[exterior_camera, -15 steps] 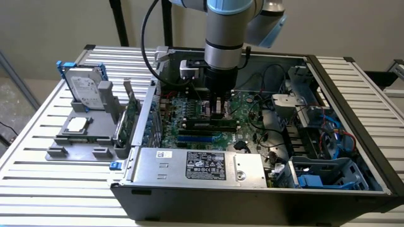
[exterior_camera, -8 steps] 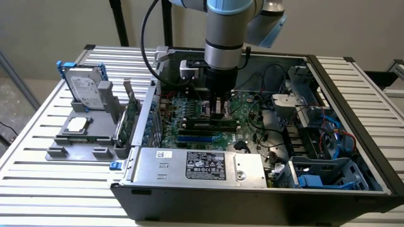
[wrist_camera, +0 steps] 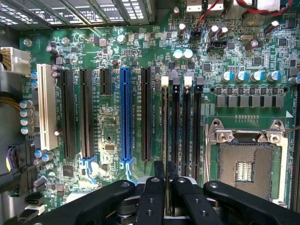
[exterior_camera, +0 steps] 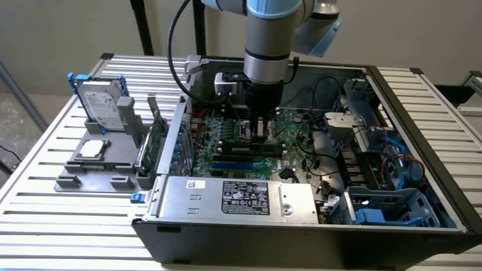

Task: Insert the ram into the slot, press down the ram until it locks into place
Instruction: 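Insert the ram into the slot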

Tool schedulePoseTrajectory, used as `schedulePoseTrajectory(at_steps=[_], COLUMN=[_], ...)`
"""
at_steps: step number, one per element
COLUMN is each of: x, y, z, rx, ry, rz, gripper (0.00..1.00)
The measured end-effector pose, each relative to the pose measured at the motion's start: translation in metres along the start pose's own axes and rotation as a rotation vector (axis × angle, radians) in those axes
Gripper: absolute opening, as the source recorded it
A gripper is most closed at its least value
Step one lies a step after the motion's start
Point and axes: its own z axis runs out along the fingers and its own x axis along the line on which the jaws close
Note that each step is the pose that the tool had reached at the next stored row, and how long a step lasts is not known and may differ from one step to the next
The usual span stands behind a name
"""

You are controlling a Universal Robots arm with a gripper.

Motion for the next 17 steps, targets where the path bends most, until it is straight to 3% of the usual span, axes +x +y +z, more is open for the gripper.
schedulePoseTrajectory(at_steps=[2,3,4,12,14,17], x=[0.0,0.0,0.0,0.002,0.003,0.003], y=[0.0,0.0,0.0,0.0,0.0,0.0], z=[-0.0001,-0.001,-0.0027,-0.0242,-0.0255,-0.0255], rx=[0.0,0.0,0.0,-0.0031,-0.0031,-0.0031], ry=[-0.0001,-0.0001,-0.0002,-0.0013,-0.0016,-0.0016], rz=[0.0,0.0,0.0,0.0,0.0,0.0], gripper=[0.15,0.21,0.21,0.21,0.13,0.11])
